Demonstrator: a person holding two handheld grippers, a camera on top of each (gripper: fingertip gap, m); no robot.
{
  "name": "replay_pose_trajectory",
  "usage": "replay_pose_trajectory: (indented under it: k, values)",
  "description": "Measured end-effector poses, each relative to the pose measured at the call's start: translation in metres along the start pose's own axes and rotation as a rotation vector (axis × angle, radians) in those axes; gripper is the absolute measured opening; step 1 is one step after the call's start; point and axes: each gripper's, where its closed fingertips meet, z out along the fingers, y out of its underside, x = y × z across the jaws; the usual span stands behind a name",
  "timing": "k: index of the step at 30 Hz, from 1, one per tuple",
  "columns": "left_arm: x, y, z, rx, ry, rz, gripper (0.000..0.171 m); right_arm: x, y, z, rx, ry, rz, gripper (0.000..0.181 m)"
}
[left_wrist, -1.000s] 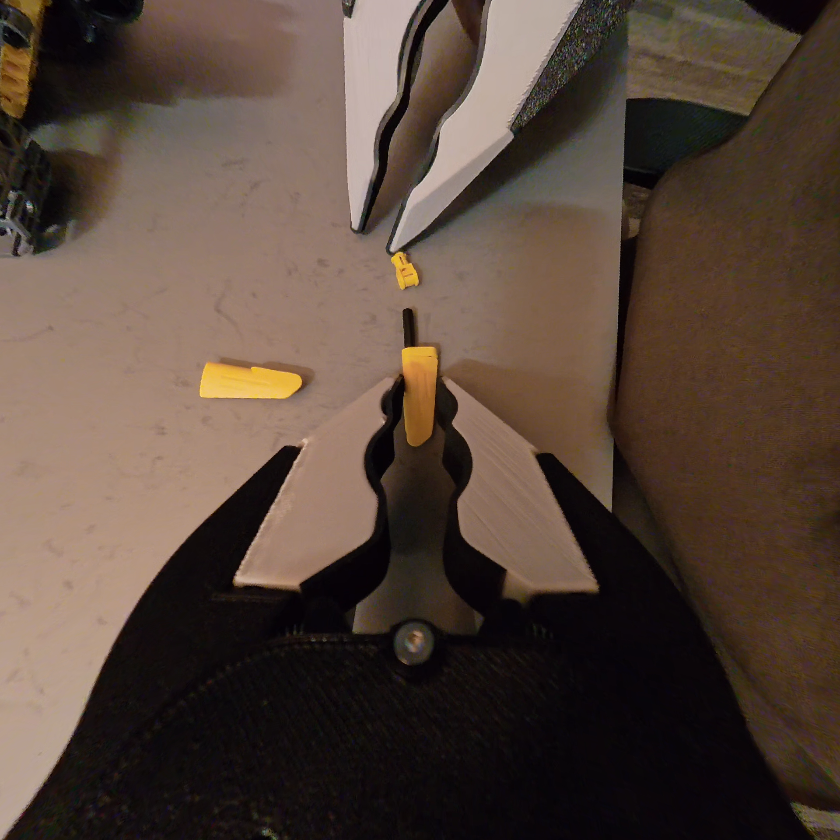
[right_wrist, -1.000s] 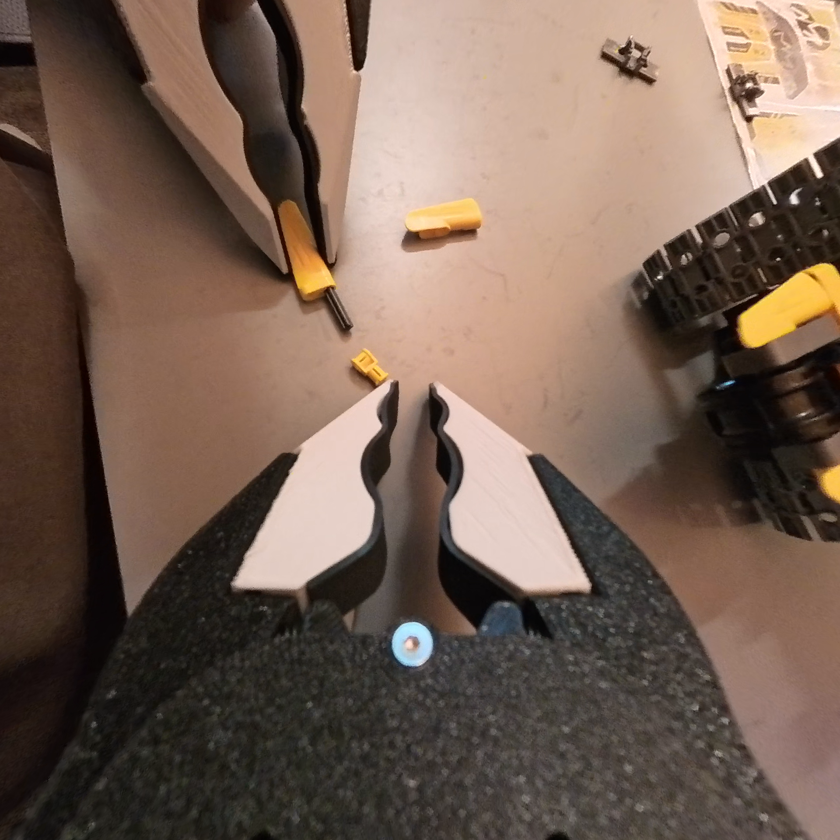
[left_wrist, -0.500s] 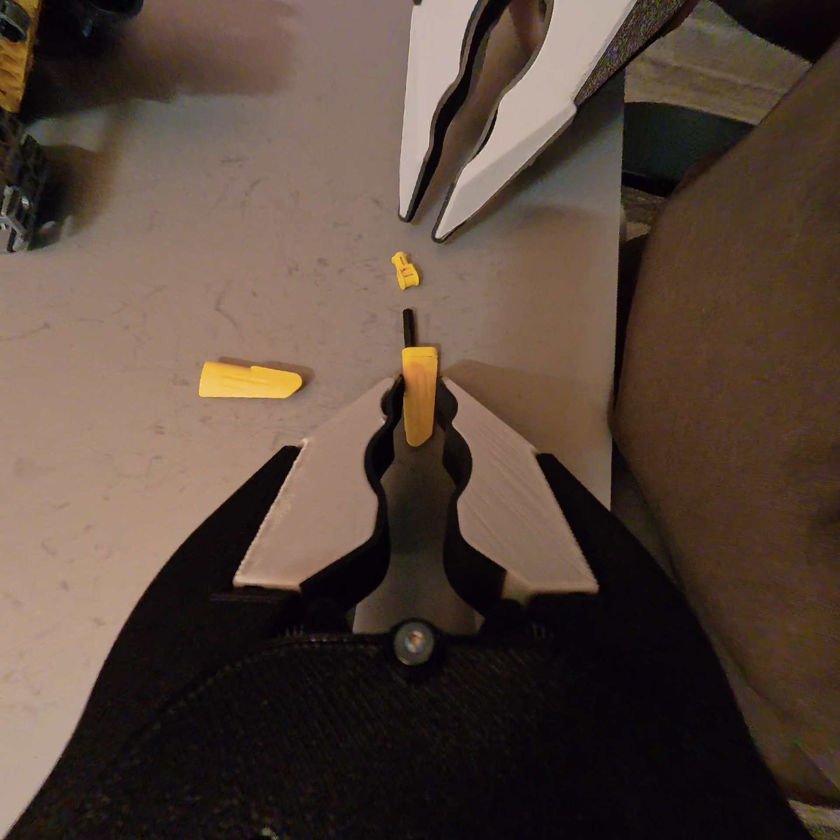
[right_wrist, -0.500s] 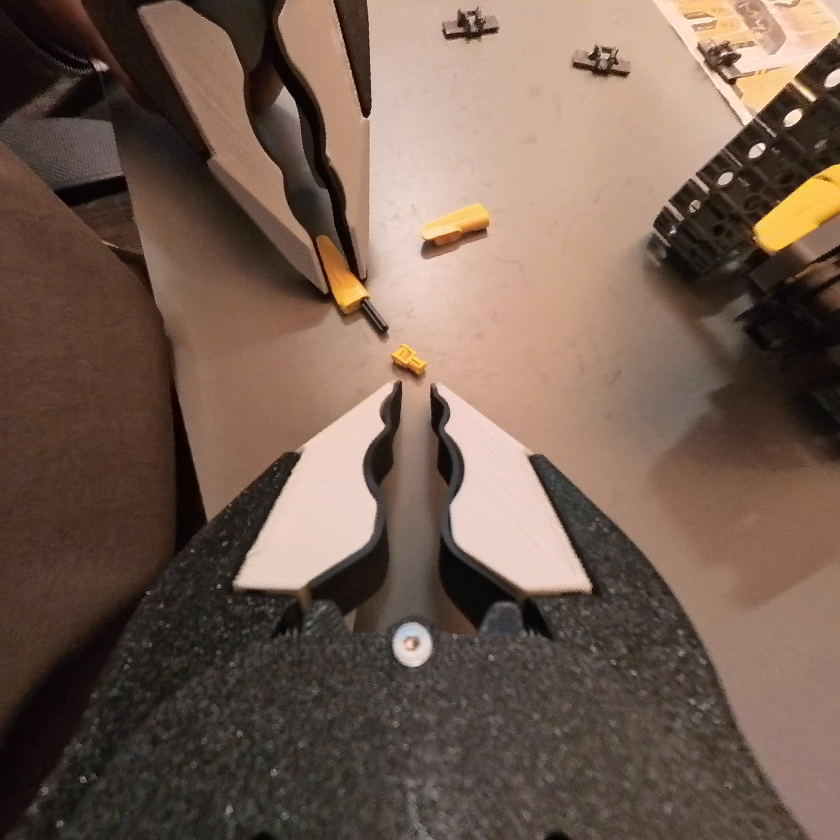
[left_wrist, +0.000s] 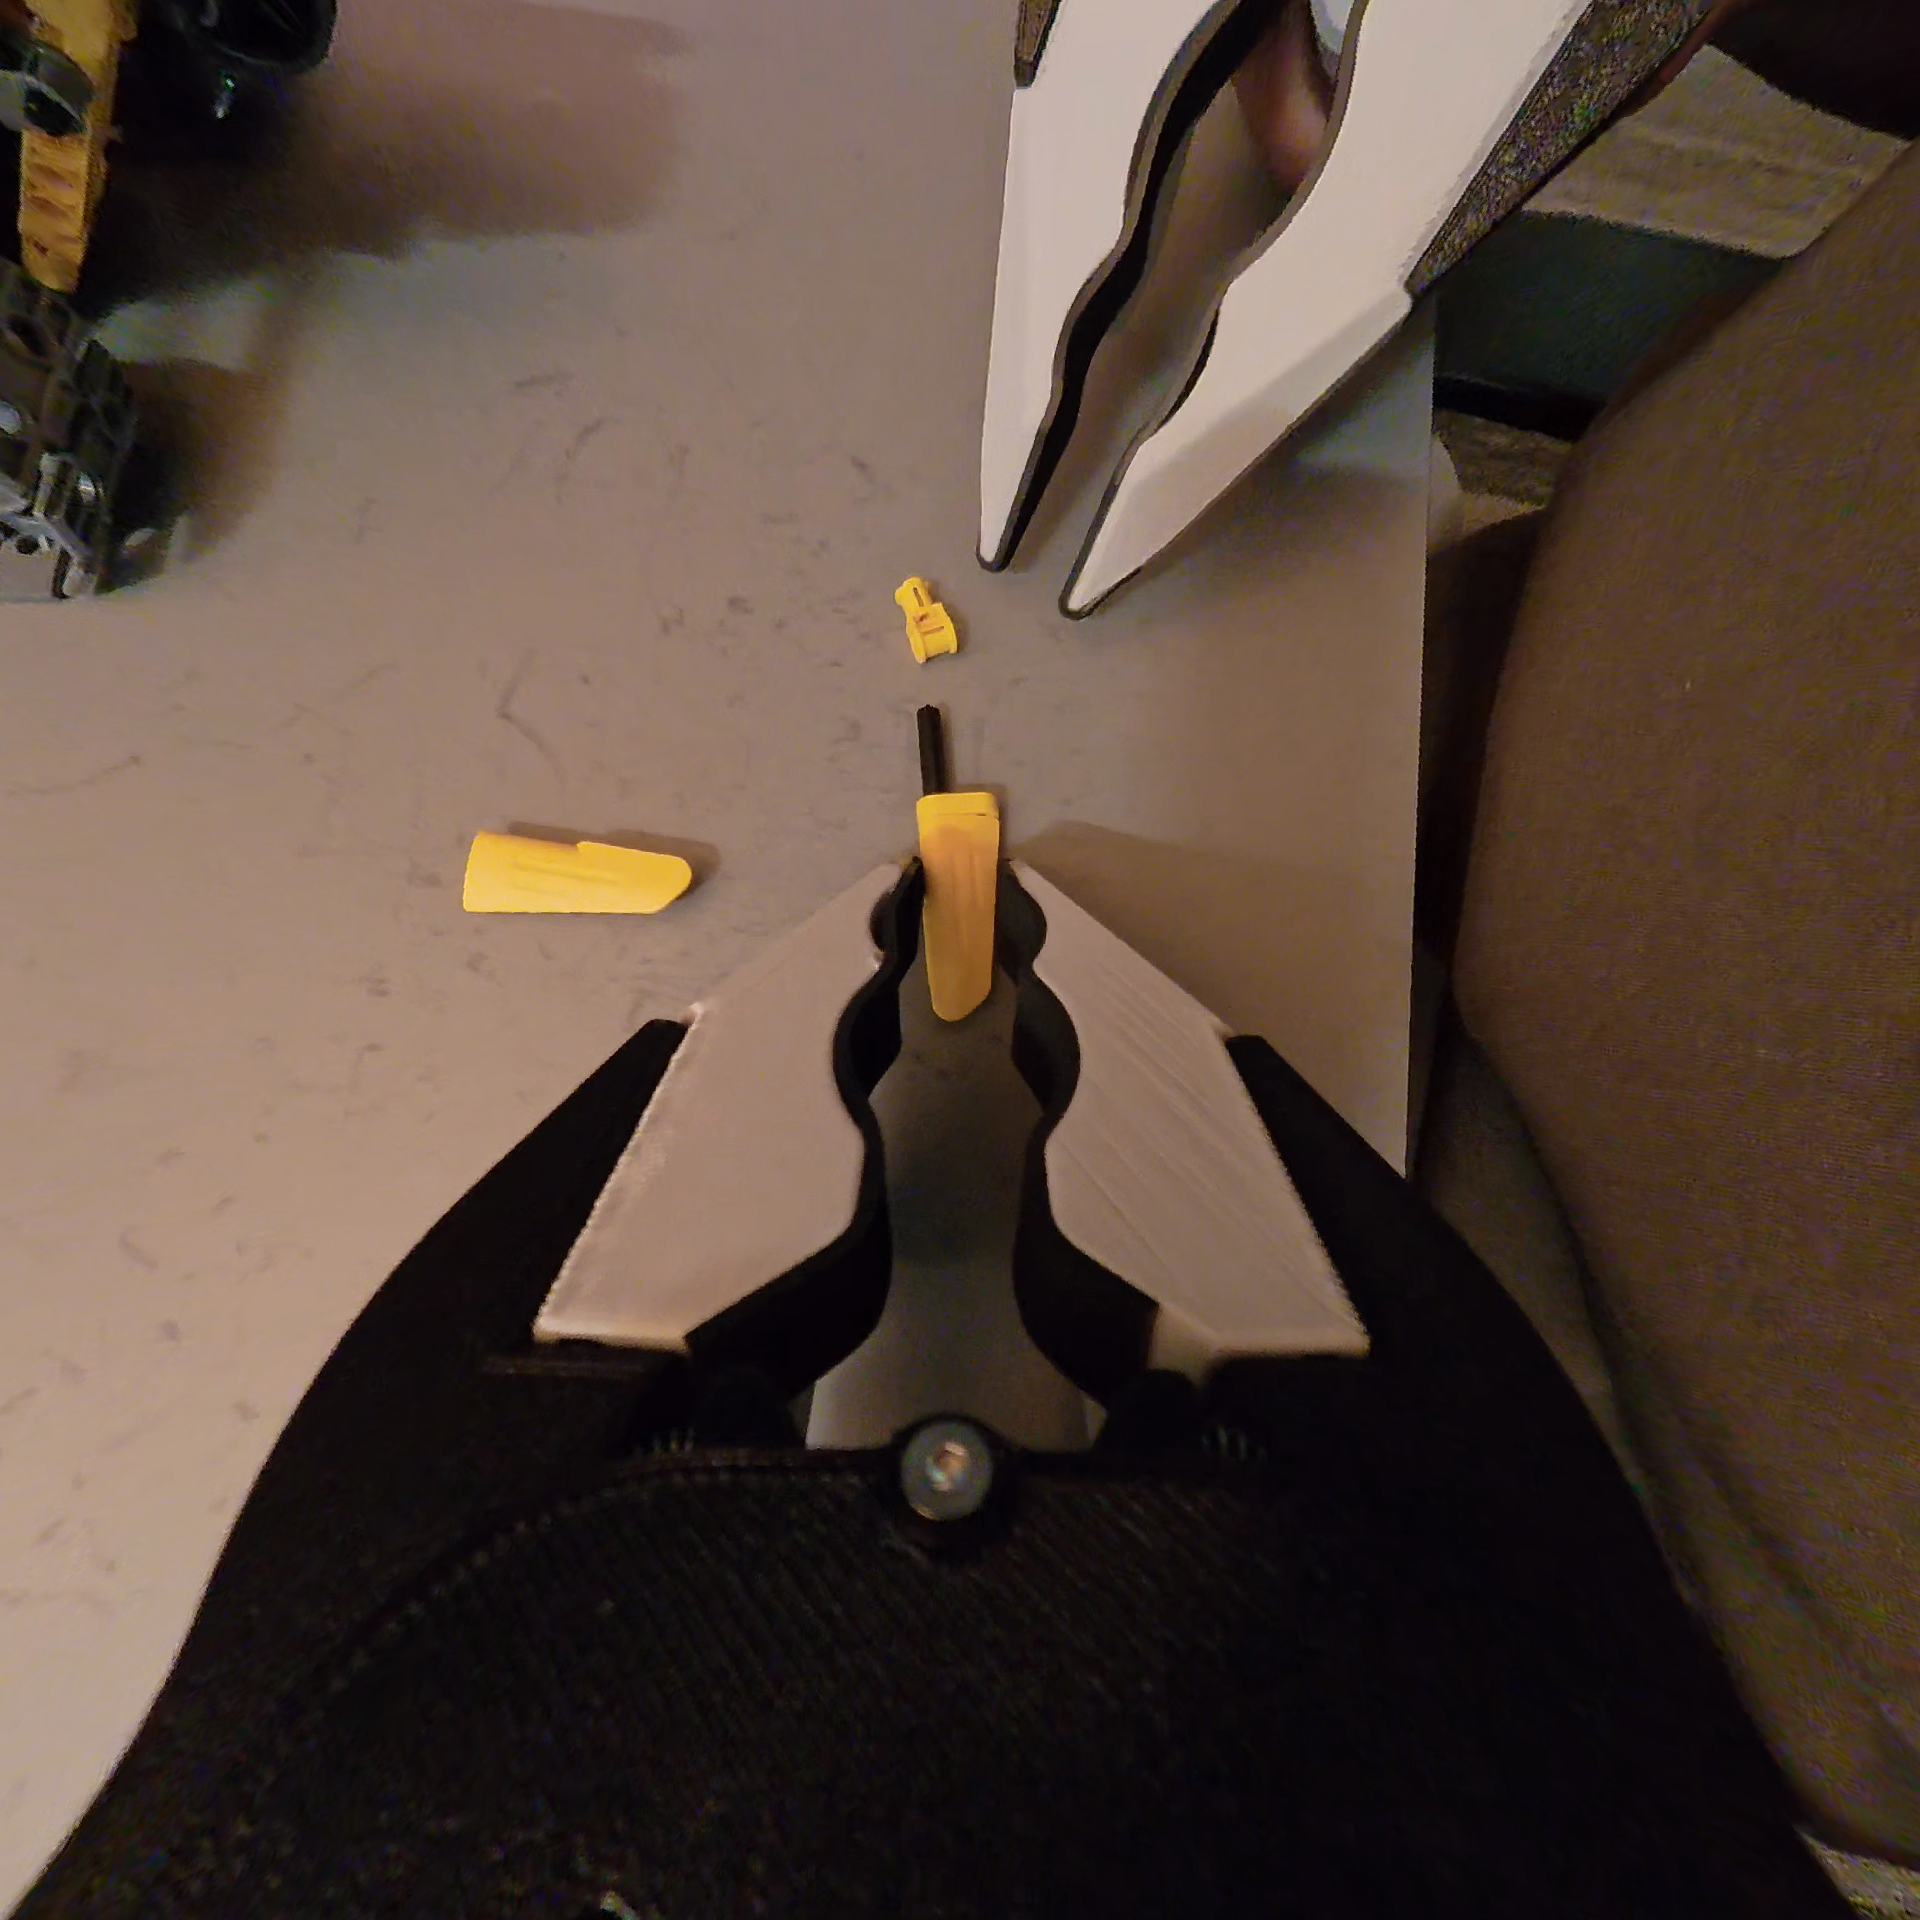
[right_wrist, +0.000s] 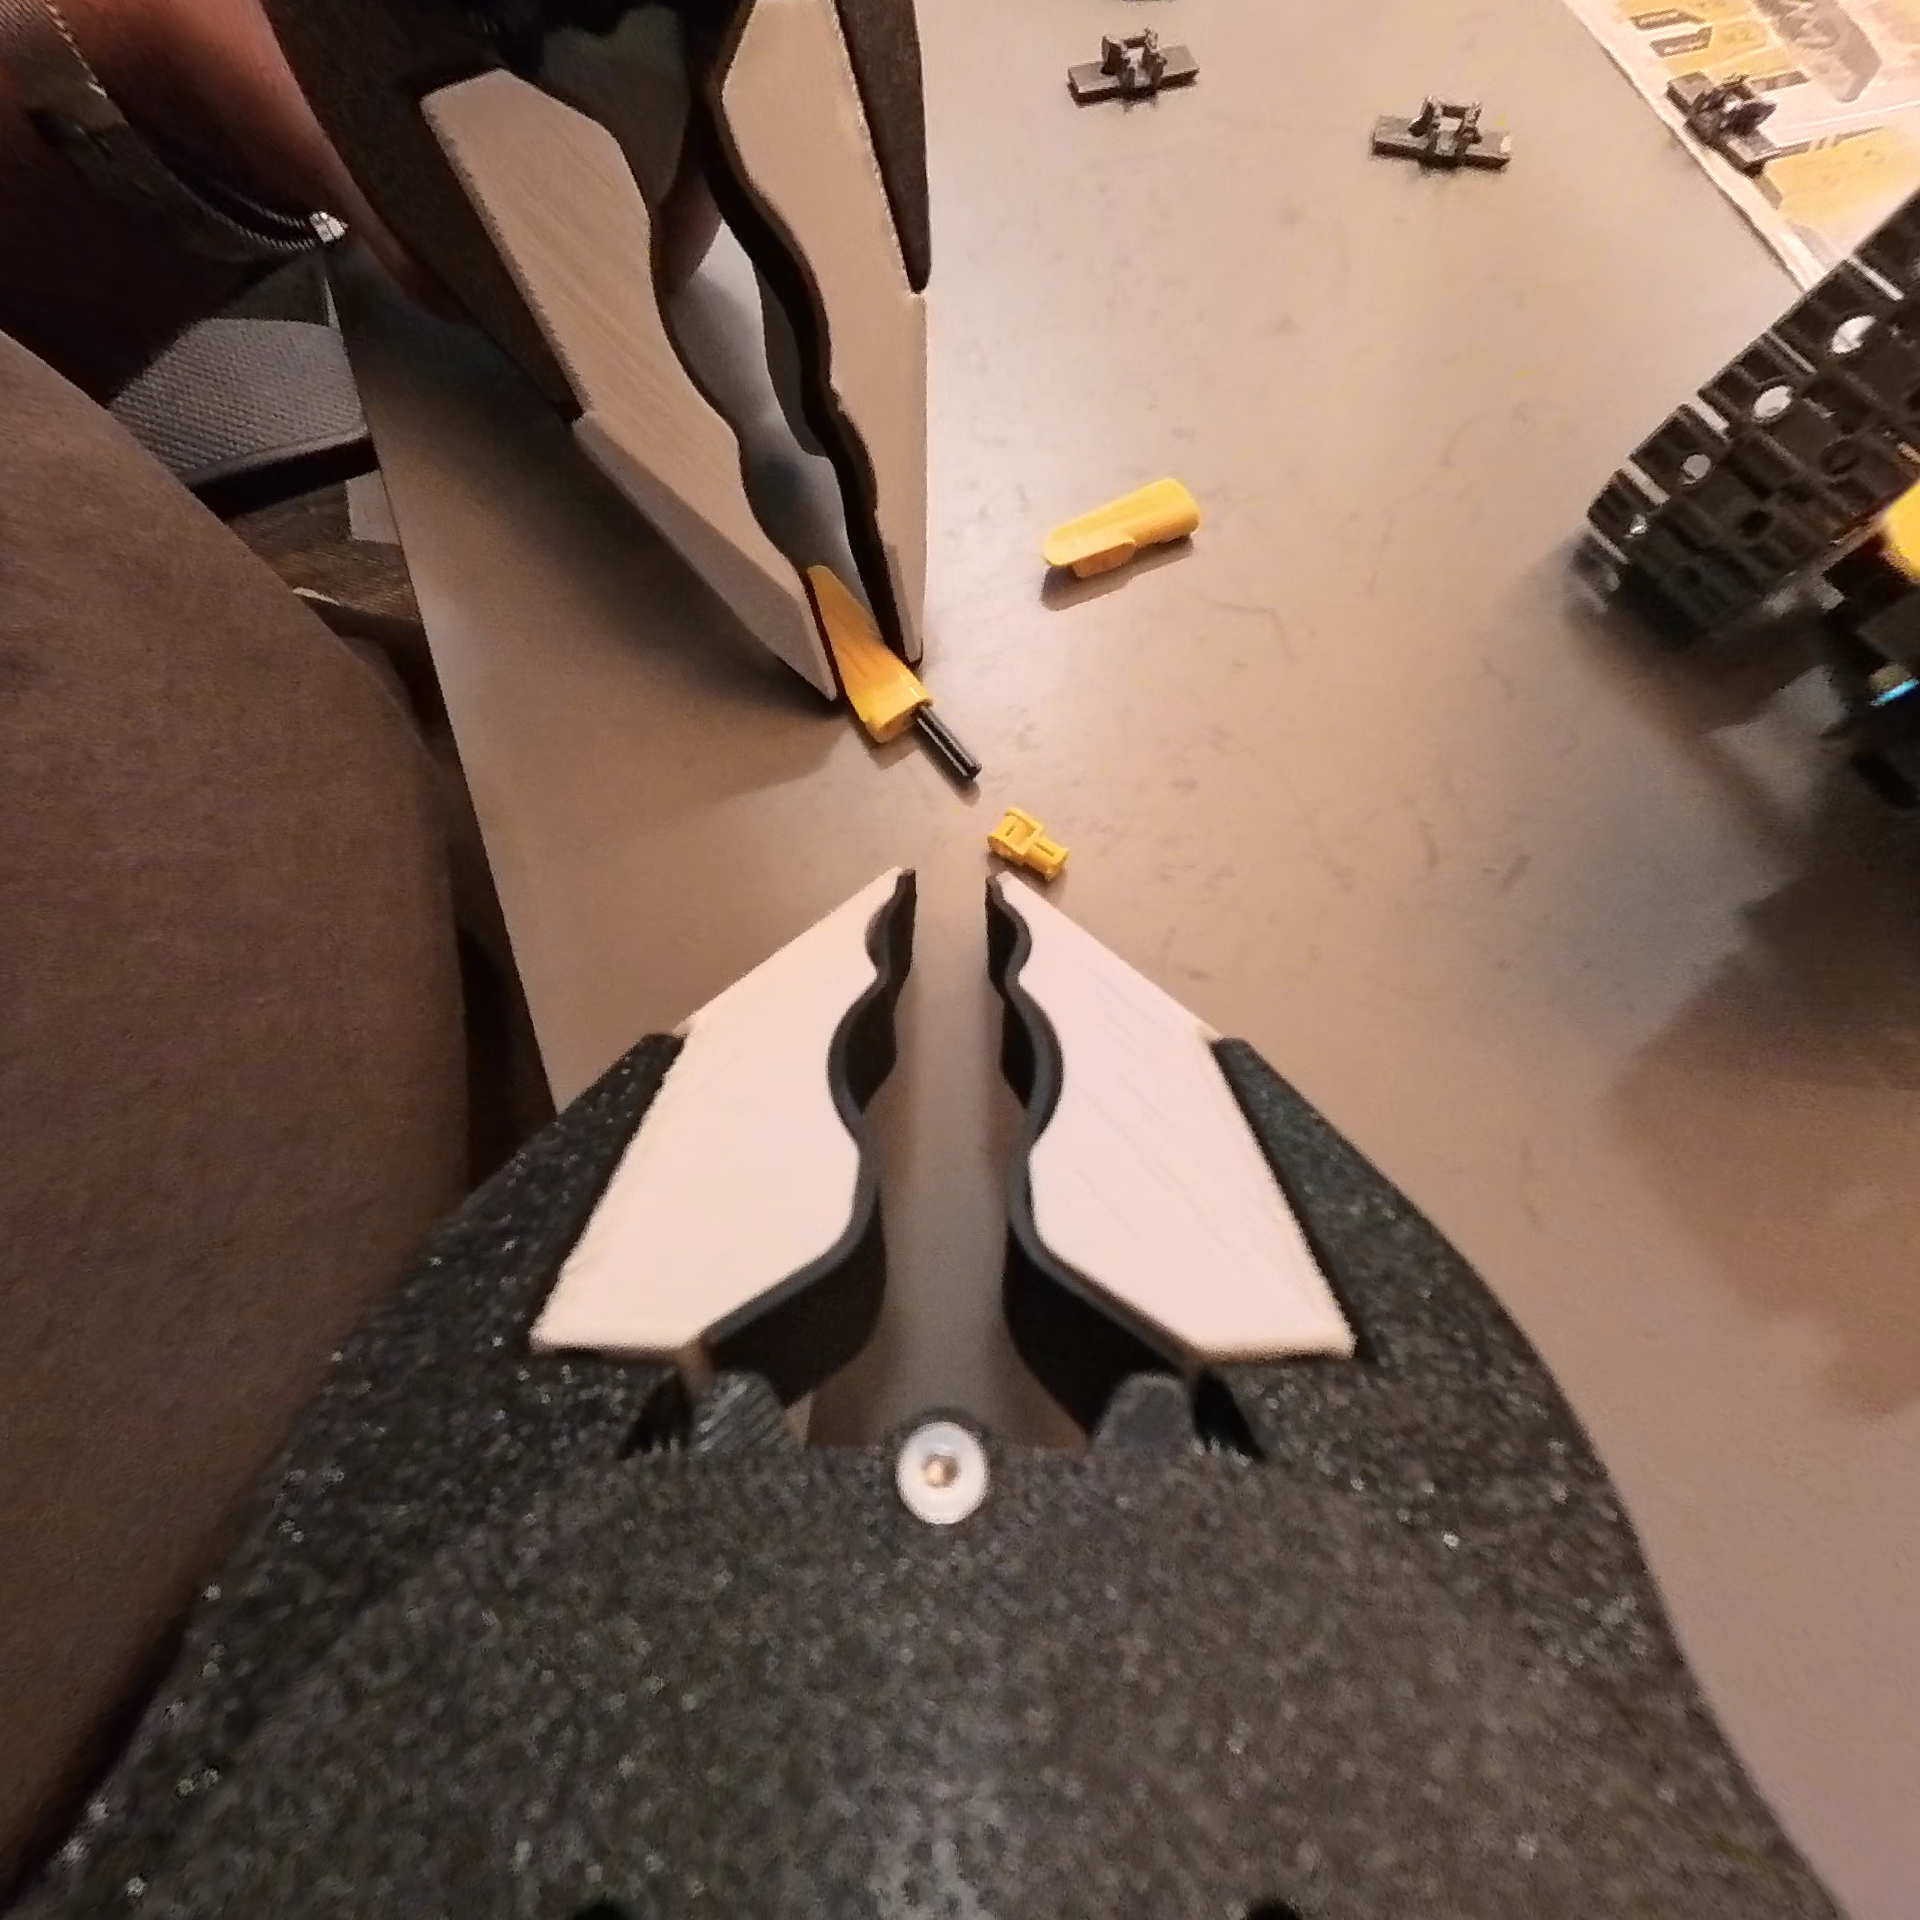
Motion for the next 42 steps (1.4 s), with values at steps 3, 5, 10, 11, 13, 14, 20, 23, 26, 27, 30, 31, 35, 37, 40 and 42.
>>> replay_pose_trajectory:
  k: [3, 5, 10, 11, 13, 14, 20, 23, 26, 27, 30, 31, 35, 37, 40, 42]
  values:
    - [0.000, 0.000, 0.000, 0.000, 0.004, -0.004, 0.012, -0.001, -0.001, 0.002, -0.001, -0.005, 0.000, 0.013]
    - [0.000, 0.000, 0.000, 0.000, 0.007, -0.008, 0.013, -0.002, -0.003, 0.003, 0.001, -0.017, 0.008, 0.013]
    - [0.000, 0.000, 0.000, 0.001, 0.014, -0.014, 0.013, -0.005, -0.007, 0.005, 0.015, -0.052, 0.032, 0.013]
    - [0.000, 0.000, 0.000, 0.001, 0.016, -0.016, 0.012, -0.005, -0.008, 0.006, 0.015, -0.058, 0.035, 0.013]
    - [0.000, 0.000, 0.000, 0.001, 0.019, -0.020, 0.012, -0.006, -0.007, 0.007, 0.009, -0.067, 0.040, 0.014]
    - [0.000, 0.000, 0.000, 0.001, 0.019, -0.020, 0.012, -0.006, -0.007, 0.007, 0.006, -0.070, 0.042, 0.014]
    - [0.000, 0.000, 0.000, 0.002, 0.024, -0.025, 0.012, -0.006, -0.007, 0.007, 0.007, -0.073, 0.048, 0.015]
    - [0.000, 0.000, 0.000, 0.002, 0.028, -0.029, 0.012, -0.006, -0.007, 0.007, 0.007, -0.074, 0.049, 0.015]
    - [0.000, 0.000, 0.000, 0.002, 0.029, -0.030, 0.012, -0.005, -0.007, 0.007, 0.006, -0.074, 0.053, 0.015]
    - [0.000, 0.000, 0.000, 0.002, 0.030, -0.031, 0.012, -0.005, -0.007, 0.007, 0.008, -0.072, 0.056, 0.015]
    - [0.000, 0.000, 0.000, 0.002, 0.028, -0.029, 0.012, -0.001, -0.009, 0.007, 0.017, -0.053, 0.069, 0.015]
    - [0.000, 0.000, 0.000, 0.002, 0.028, -0.029, 0.012, 0.001, -0.009, 0.006, 0.018, -0.039, 0.076, 0.016]
    - [0.000, 0.000, 0.000, 0.001, 0.022, -0.023, 0.012, 0.015, -0.009, 0.006, 0.021, 0.060, 0.114, 0.021]
    - [0.000, 0.000, 0.000, 0.002, 0.025, -0.026, 0.012, 0.019, -0.009, 0.006, 0.023, 0.101, 0.136, 0.022]
    - [0.000, 0.000, 0.000, 0.002, 0.034, -0.036, 0.012, 0.018, -0.008, 0.008, 0.014, 0.108, 0.182, 0.022]
    - [0.000, 0.000, 0.000, 0.002, 0.037, -0.038, 0.012, 0.018, -0.007, 0.009, 0.005, 0.115, 0.205, 0.023]
